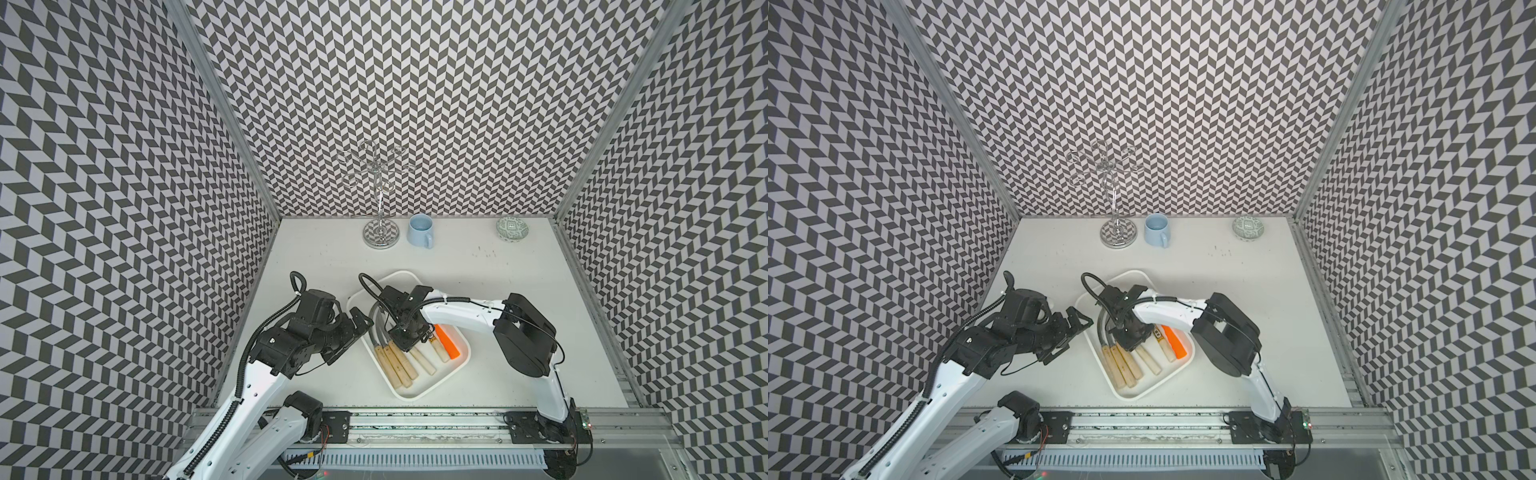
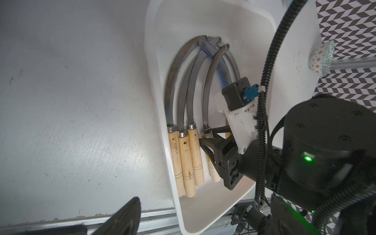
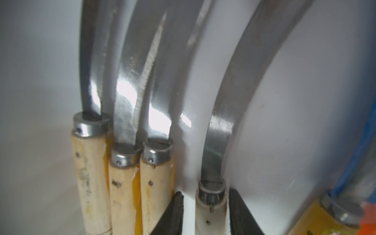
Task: Put small sickles into storage boxes
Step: Place the sickle in the storage box.
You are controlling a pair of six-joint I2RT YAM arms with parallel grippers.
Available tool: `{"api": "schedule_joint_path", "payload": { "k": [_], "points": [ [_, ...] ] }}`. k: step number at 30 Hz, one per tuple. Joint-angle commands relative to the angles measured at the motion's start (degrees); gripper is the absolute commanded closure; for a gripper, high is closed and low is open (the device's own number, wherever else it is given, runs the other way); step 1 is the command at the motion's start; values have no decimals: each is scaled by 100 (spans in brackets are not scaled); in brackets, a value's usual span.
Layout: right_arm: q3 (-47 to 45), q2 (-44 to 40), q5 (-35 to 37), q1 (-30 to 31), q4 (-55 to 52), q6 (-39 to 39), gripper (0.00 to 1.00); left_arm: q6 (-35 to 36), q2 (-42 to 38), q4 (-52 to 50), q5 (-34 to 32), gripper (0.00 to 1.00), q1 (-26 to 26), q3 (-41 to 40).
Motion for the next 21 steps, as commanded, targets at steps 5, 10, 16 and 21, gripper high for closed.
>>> {"api": "schedule_joint_path", "payload": {
  "k": [5,10,16,21],
  "points": [
    [85,-331,101,23,-28,-174,51,-208,160,-201,-217,0,26,385],
    [269,-477,166,25,-213,-205,44,-187,228,-210,-298,1,26,479],
    [468,-763,390,25,-501,-216,42,-133,300,-12,-274,0,26,390],
    [731,-1310,444,23,-619,-298,38,-25,497,284,-233,0,67,295]
  ]
}}
